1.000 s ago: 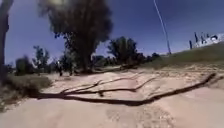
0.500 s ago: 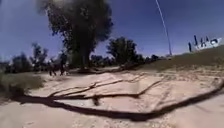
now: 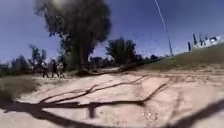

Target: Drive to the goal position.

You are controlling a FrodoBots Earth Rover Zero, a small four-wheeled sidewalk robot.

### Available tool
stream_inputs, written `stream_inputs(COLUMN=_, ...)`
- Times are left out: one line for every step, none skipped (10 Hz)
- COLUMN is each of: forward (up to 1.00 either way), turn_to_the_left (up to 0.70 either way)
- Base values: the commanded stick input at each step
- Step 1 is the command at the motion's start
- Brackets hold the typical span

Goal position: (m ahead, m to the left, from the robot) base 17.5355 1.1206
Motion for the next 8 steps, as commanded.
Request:
stream_inputs(forward=0.85, turn_to_the_left=0.00)
stream_inputs(forward=0.85, turn_to_the_left=0.00)
stream_inputs(forward=0.85, turn_to_the_left=0.00)
stream_inputs(forward=0.85, turn_to_the_left=0.00)
stream_inputs(forward=0.85, turn_to_the_left=0.00)
stream_inputs(forward=0.85, turn_to_the_left=0.00)
stream_inputs(forward=0.85, turn_to_the_left=0.00)
stream_inputs(forward=0.85, turn_to_the_left=0.00)
